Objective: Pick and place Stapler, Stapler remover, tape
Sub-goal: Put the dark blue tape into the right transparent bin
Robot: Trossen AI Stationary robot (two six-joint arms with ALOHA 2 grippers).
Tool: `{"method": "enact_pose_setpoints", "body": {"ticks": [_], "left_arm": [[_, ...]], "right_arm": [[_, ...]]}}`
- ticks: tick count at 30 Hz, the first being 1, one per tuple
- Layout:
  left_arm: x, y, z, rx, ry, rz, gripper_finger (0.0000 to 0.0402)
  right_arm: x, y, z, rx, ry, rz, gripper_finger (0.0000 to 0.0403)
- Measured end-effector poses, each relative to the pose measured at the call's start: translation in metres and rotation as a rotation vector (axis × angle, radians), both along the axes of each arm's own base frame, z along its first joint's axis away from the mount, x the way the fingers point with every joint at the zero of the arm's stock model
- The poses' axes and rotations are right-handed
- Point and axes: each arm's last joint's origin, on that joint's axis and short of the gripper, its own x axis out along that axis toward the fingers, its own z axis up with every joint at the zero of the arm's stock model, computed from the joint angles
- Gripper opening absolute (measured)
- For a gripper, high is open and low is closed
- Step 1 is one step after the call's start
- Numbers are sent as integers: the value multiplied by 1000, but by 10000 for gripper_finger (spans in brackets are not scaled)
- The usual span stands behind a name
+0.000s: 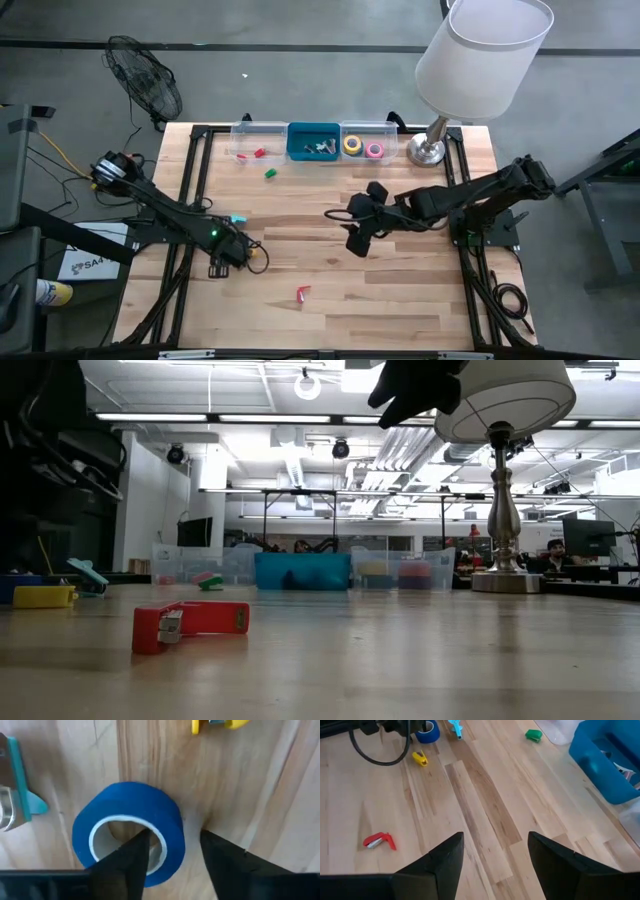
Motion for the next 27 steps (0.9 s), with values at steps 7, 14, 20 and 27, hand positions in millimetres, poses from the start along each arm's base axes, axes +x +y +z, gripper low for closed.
{"method": "enact_pose_setpoints", "body": {"ticks": [7,14,20,27], "left_arm": [[0,0,-3,-24,-14,26,100],[1,-1,-3,-38,-22,25,35],[11,-5,8,-18,-89,14,35],[33,-13,50,34,-298,8,35]], "right_arm": [[0,2,0,3,1,9,211],[0,2,0,5,2,11,211],[0,2,0,1,3,16,212],[0,2,1,-38,0,40,213]]}}
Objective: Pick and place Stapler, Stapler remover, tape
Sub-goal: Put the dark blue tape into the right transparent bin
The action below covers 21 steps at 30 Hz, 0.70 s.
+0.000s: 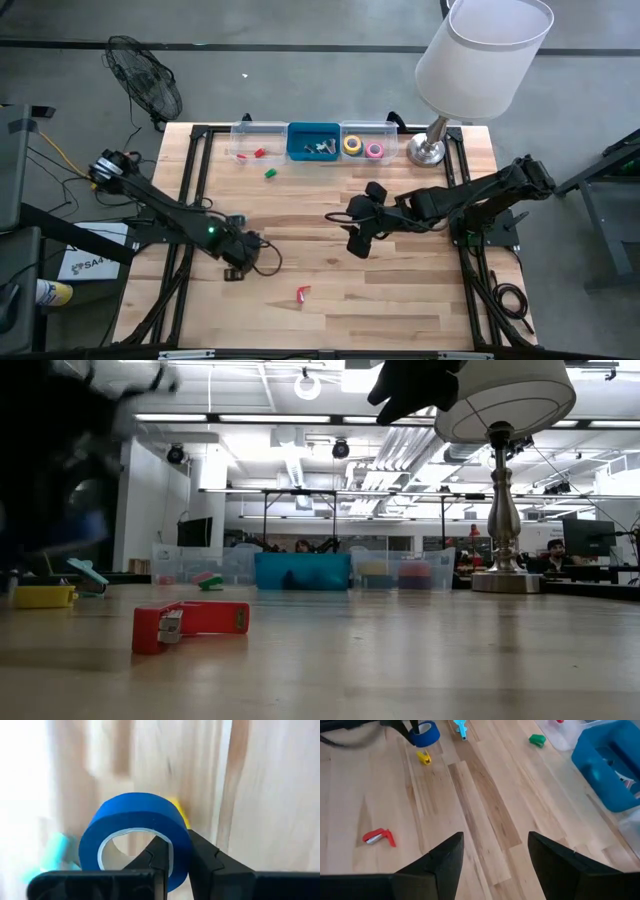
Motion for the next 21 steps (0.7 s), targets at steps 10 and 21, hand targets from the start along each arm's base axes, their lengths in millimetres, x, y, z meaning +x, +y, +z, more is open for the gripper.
{"method": "enact_pose_setpoints", "body": {"ticks": [10,21], "left_arm": [[29,-7,89,173,-393,-54,35],[51,-18,145,213,-718,-225,35]], "right_arm": [[1,0,2,-50,-12,21,212],[8,6,10,-87,-109,93,211]]}}
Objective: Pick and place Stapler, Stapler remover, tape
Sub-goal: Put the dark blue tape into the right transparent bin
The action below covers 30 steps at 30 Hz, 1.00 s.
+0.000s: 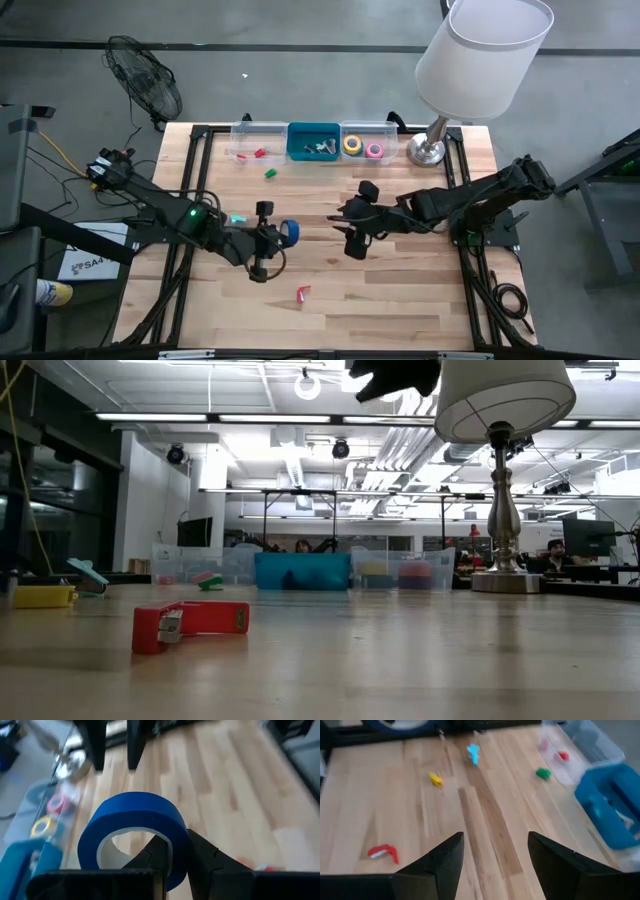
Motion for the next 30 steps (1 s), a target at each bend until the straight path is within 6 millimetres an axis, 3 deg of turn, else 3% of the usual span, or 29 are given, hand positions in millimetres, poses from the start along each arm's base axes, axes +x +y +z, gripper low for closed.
{"method": "enact_pose_setpoints", "body": {"ticks": [19,26,30], "left_arm": [[13,-11,28,-78,-272,-189,35],[15,-15,36,-112,-350,-267,40],[19,-17,43,-83,-437,-288,41]], "right_arm": [[-6,45,16,-33,-157,185,209],[-19,46,41,-59,-282,203,209],[-17,49,55,-119,-407,229,209]]}}
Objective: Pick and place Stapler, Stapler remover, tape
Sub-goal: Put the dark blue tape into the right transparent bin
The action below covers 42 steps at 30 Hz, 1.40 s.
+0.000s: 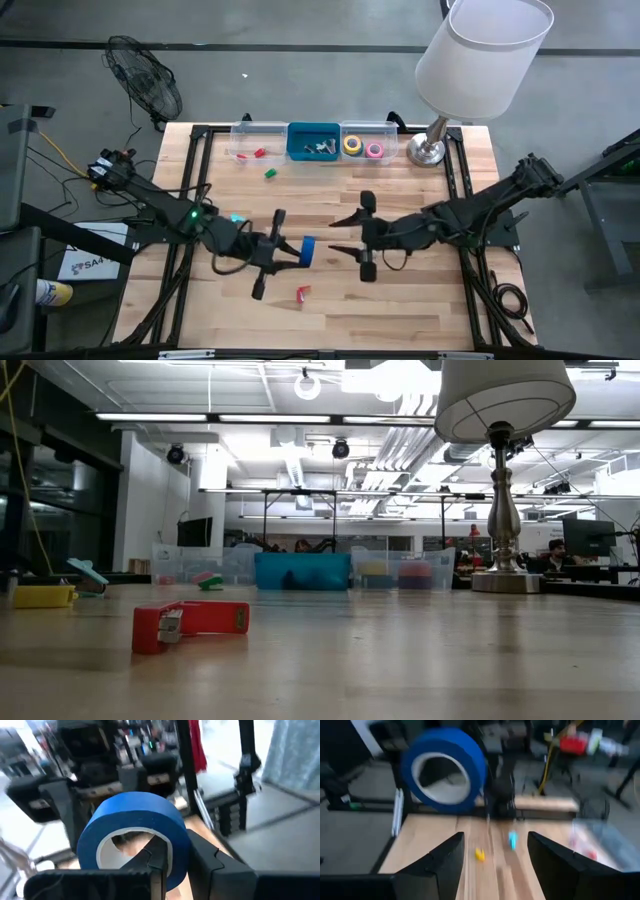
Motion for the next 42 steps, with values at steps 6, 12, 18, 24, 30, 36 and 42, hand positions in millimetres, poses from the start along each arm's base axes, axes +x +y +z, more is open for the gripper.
{"method": "enact_pose_setpoints", "body": {"ticks": [6,12,18,24,30,36,42], "left_arm": [[8,3,1,-3,-44,15,41],[18,4,-3,-8,-60,-10,41],[31,6,-7,-27,-80,-25,41],[34,10,-7,-23,-100,-43,41],[35,10,-7,-15,-99,-40,41],[35,11,-8,-19,-93,-34,41],[35,12,-9,-36,-75,-5,49]], "right_arm": [[1,2,10,-34,-99,39,209],[3,2,15,-52,-155,55,209],[6,-3,17,-67,-169,47,208],[6,-4,14,-80,-146,17,204],[6,-5,14,-82,-141,-3,156],[6,-4,13,-84,-134,10,76],[6,-5,12,-81,-121,7,31]]}}
